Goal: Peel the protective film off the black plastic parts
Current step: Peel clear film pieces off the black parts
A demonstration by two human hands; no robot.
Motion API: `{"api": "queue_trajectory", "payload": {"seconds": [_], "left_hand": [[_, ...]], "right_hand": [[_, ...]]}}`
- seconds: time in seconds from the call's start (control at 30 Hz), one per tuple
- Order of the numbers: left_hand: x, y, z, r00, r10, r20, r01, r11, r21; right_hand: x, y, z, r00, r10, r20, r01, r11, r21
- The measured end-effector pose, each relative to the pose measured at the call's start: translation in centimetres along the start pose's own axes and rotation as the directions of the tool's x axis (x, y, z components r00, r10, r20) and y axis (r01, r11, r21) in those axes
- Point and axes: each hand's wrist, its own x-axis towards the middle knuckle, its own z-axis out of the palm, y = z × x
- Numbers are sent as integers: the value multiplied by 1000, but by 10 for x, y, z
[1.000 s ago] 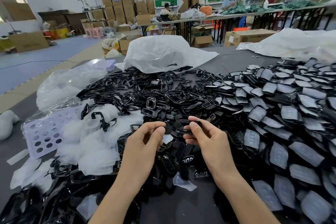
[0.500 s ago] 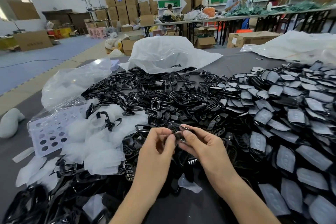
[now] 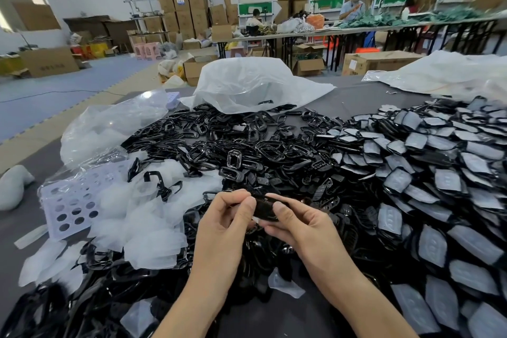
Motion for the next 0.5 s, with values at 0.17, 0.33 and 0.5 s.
{"api": "queue_trajectory", "payload": {"seconds": [0.17, 0.33, 0.5], "left_hand": [[0, -2, 2, 1000, 7, -19, -7, 999, 37], [2, -1, -6, 994, 50, 101, -77, 956, 282], [0, 0, -8, 959, 263, 106, -274, 765, 583]], "right_hand": [[-2, -1, 2, 997, 29, 71, -32, 998, 45], [-4, -5, 1, 997, 12, 72, -11, 1000, -19], [-3, -4, 1, 996, -84, 19, 86, 961, -261]]}}
